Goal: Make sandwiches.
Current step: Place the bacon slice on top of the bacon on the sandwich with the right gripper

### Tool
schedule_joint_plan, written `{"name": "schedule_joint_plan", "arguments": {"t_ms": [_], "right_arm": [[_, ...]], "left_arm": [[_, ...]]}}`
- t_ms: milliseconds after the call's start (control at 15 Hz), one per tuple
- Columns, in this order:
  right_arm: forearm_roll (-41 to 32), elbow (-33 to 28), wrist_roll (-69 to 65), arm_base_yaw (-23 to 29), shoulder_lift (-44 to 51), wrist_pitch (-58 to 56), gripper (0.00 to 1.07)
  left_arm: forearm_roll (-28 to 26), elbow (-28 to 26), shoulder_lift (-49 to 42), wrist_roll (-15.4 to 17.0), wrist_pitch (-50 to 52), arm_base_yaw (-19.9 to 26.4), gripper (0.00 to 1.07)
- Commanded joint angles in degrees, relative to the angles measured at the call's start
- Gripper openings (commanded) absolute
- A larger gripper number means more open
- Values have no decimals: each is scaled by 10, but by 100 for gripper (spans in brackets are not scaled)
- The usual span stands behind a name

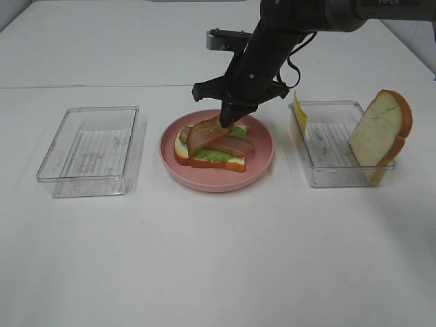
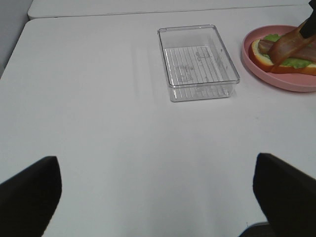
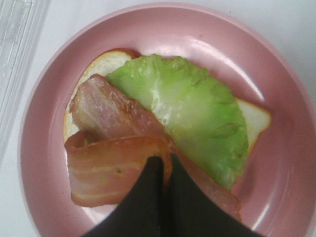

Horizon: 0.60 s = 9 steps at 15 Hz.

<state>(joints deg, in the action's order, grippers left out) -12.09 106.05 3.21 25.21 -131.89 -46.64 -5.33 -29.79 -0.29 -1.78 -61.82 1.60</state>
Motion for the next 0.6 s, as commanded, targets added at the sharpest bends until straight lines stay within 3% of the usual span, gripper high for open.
{"name": "schedule_joint_plan", "arguments": {"t_ms": [67, 533, 600], "right_arm": [[29, 4, -21, -1, 2, 9, 0], [38, 4, -26, -1, 2, 6, 0], [38, 4, -25, -1, 2, 4, 10]], "left_arm": [[-6, 2, -12, 3, 2, -1, 98], [-6, 2, -12, 3, 2, -1, 98], [-6, 2, -12, 3, 2, -1, 98]]}}
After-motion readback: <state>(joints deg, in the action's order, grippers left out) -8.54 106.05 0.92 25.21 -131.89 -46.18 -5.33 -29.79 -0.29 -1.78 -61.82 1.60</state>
